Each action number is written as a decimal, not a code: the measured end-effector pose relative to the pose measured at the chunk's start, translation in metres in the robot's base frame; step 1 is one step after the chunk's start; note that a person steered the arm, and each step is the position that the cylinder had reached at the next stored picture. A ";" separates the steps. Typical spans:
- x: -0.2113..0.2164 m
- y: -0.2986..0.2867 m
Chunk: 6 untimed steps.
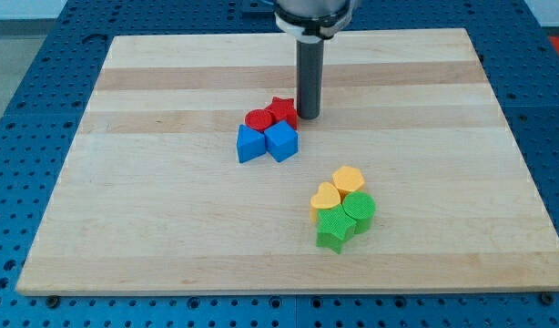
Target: Push red blue blocks down
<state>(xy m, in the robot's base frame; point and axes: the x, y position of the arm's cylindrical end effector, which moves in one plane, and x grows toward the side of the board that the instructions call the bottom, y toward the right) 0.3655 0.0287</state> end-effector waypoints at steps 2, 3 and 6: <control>-0.048 -0.014; -0.028 -0.038; -0.001 -0.046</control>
<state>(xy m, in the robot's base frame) 0.3647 -0.0175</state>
